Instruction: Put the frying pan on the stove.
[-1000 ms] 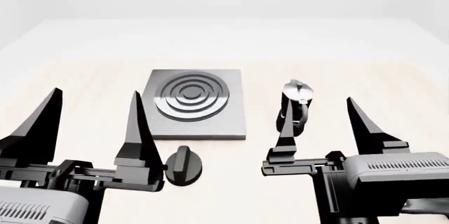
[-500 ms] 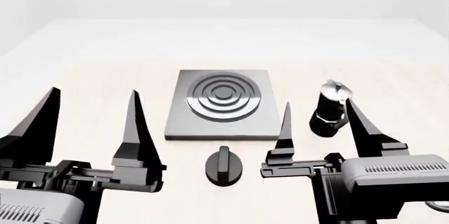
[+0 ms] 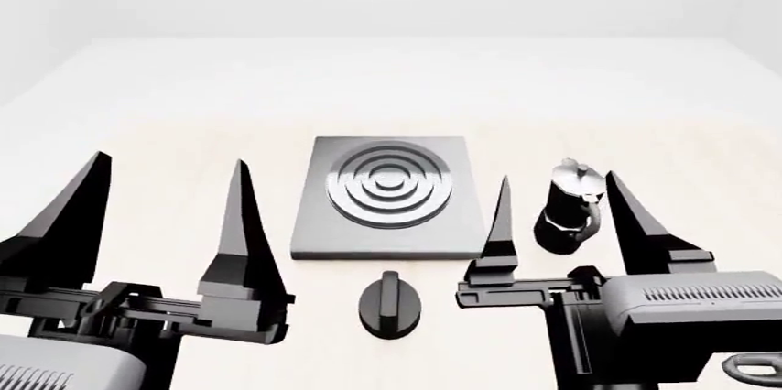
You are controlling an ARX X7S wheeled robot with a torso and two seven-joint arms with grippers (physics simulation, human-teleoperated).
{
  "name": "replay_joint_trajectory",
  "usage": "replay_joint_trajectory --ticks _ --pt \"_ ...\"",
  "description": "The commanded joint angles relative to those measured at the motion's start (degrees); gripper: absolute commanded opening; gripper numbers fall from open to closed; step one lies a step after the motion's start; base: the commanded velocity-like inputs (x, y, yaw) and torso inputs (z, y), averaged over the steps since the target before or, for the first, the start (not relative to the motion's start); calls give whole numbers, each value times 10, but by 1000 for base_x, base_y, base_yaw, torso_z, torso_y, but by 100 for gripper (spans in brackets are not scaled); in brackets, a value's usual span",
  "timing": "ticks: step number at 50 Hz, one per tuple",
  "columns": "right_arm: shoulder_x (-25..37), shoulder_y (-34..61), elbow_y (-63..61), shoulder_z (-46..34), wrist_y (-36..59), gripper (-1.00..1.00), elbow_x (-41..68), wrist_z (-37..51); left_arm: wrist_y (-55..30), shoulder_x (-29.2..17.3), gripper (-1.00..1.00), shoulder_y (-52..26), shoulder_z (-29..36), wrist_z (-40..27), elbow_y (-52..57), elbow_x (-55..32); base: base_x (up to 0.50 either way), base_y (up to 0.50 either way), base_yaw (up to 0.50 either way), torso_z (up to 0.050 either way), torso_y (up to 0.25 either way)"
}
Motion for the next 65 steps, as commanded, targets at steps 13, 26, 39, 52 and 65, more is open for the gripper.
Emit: replay_joint_trajectory --ticks 13,26,39,52,65 --pt "6 -1 4 -4 -9 100 6 8 25 -28 100 -13 25 -26 -3 -10 0 0 0 50 0" --pt "10 1 5 -6 -8 100 8 11 18 -42 100 -33 58 -41 0 0 0 0 0 50 -75" --pt "18 10 -1 -17 17 100 -10 24 39 -56 100 -37 69 -56 -10 -8 0 0 0 45 -130" --pt "27 -5 -6 -20 -31 100 -21 34 36 -60 100 -47 79 -63 -8 -17 0 0 0 0 0" --pt "27 -13 1 -9 -58 100 2 37 48 -66 100 -49 88 -64 -10 -15 -9 0 -346 0 0"
